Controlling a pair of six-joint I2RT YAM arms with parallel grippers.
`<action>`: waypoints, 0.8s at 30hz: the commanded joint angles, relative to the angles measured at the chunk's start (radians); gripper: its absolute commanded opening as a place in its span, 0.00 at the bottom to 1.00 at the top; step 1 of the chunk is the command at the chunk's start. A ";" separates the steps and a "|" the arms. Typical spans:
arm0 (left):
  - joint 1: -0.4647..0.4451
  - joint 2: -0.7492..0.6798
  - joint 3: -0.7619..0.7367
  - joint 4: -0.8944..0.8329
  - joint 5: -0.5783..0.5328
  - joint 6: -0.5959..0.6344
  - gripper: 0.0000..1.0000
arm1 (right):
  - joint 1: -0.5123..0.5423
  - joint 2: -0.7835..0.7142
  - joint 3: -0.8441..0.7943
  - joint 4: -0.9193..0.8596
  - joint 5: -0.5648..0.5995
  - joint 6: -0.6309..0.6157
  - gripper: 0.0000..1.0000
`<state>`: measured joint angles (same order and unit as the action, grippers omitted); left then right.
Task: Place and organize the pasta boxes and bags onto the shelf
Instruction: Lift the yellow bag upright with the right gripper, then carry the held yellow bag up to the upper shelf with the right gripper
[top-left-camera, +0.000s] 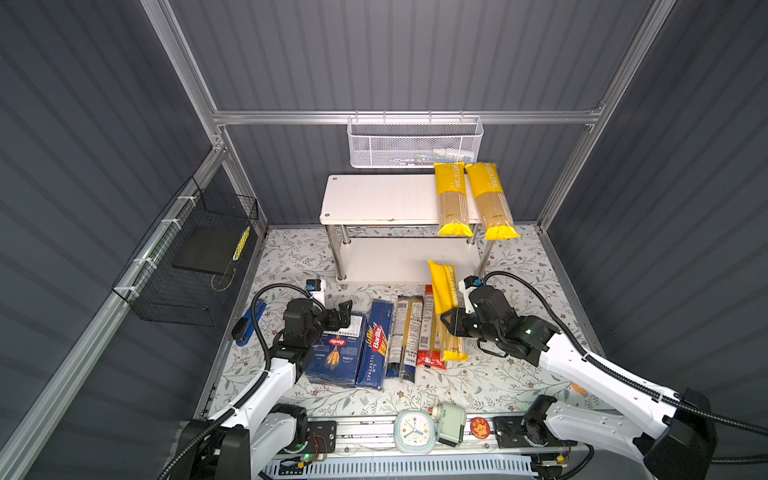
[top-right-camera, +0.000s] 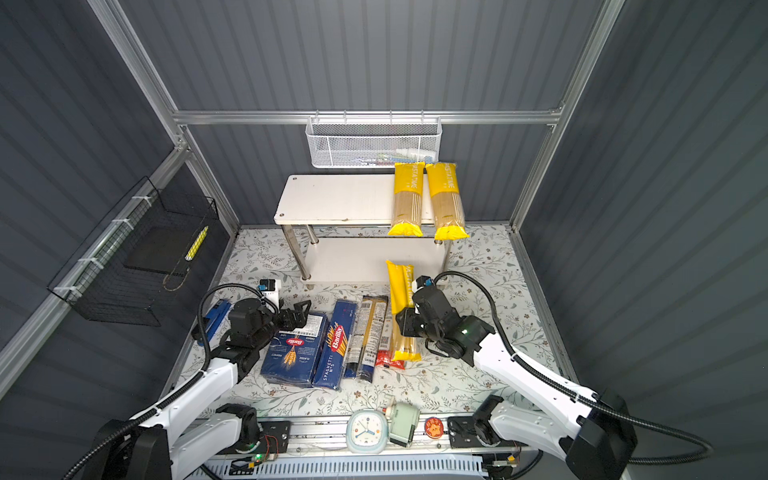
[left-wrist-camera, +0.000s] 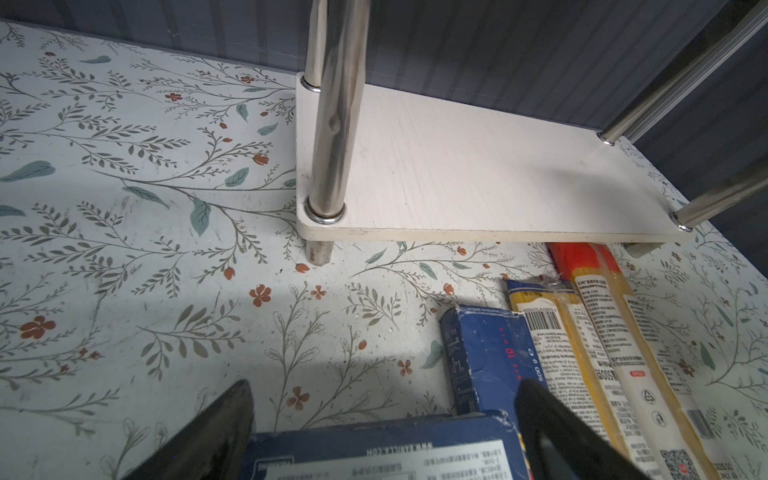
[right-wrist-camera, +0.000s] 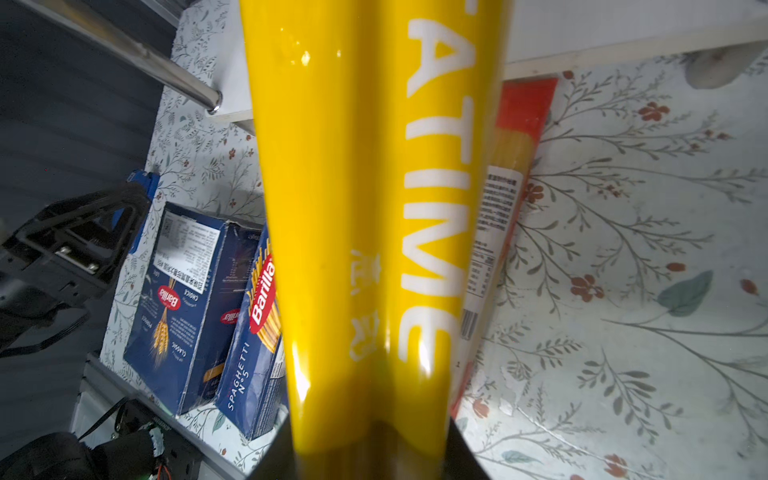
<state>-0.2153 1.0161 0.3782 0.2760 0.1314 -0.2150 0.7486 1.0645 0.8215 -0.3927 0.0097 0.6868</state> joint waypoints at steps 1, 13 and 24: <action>-0.004 -0.013 0.011 -0.008 0.006 -0.005 0.99 | 0.039 -0.019 0.107 0.070 0.009 -0.062 0.26; -0.004 -0.017 0.011 -0.009 0.007 -0.006 0.99 | 0.117 0.049 0.258 0.052 -0.016 -0.122 0.24; -0.004 -0.013 0.011 -0.008 0.007 -0.003 0.99 | 0.141 0.123 0.425 0.034 -0.026 -0.162 0.22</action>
<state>-0.2153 1.0161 0.3782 0.2741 0.1310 -0.2146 0.8837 1.2110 1.1618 -0.4625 -0.0158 0.5610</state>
